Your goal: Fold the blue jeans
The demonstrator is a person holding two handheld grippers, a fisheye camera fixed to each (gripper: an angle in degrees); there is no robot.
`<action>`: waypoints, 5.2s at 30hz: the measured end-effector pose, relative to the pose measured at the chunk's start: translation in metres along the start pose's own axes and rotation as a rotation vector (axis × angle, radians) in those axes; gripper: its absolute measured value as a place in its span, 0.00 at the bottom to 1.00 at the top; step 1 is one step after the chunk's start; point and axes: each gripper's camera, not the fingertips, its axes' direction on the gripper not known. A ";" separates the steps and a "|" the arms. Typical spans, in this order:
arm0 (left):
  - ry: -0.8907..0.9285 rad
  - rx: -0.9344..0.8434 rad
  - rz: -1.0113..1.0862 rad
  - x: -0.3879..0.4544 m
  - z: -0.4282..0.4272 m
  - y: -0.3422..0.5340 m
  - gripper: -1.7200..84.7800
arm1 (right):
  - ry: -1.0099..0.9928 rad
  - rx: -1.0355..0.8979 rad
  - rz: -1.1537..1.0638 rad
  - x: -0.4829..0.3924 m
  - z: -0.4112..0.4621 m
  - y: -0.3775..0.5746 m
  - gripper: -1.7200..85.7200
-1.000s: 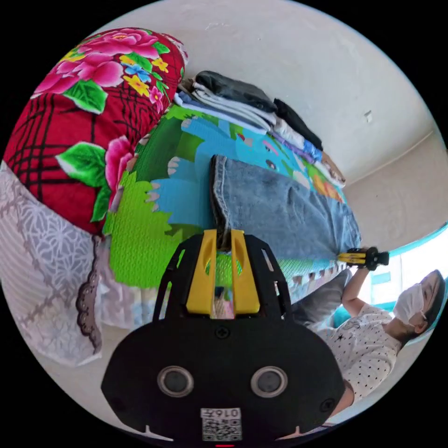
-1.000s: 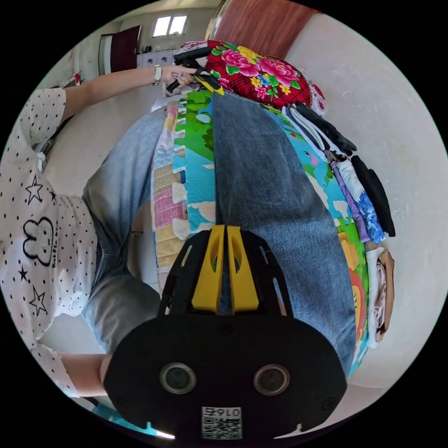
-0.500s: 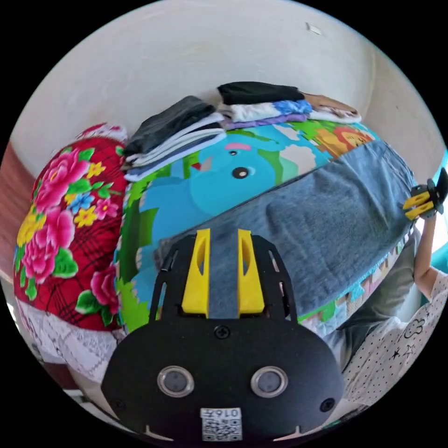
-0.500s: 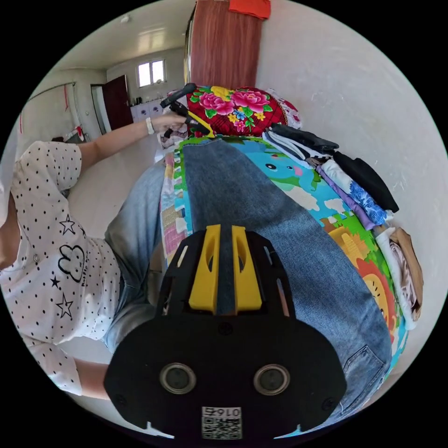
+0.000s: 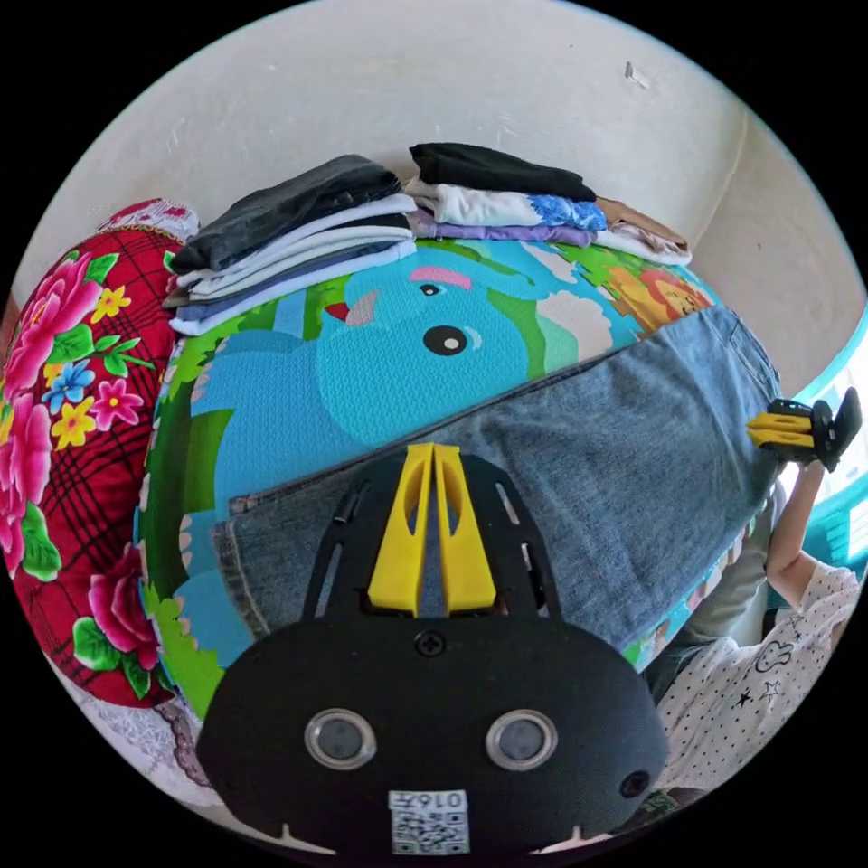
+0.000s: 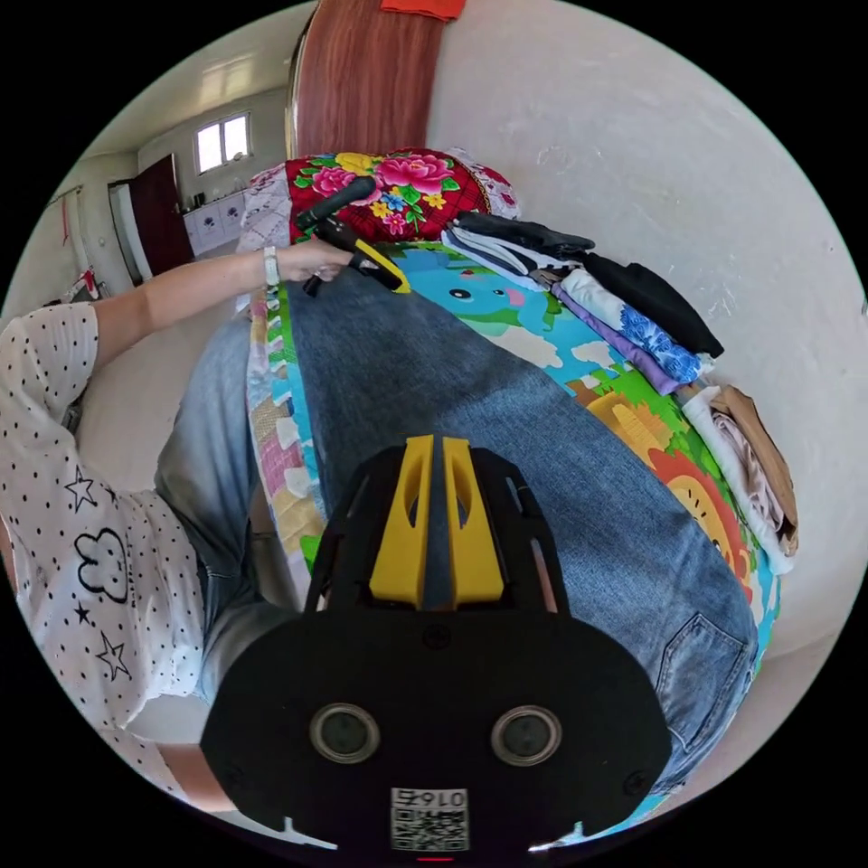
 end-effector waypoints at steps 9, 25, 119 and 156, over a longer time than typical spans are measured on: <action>-0.106 -0.060 -0.127 -0.067 -0.011 0.035 0.01 | 0.160 -0.228 -0.051 -0.012 0.059 -0.034 0.04; -0.034 0.148 -0.311 -0.134 -0.019 0.099 0.01 | 0.114 -0.049 -0.088 0.068 0.071 -0.157 0.14; 0.125 0.026 -0.186 -0.085 0.016 0.218 0.01 | 0.282 0.023 1.166 0.669 -0.420 0.265 0.08; 0.045 0.141 -0.140 -0.048 0.026 0.249 0.01 | 1.073 -0.243 0.425 -0.127 -0.278 0.067 0.10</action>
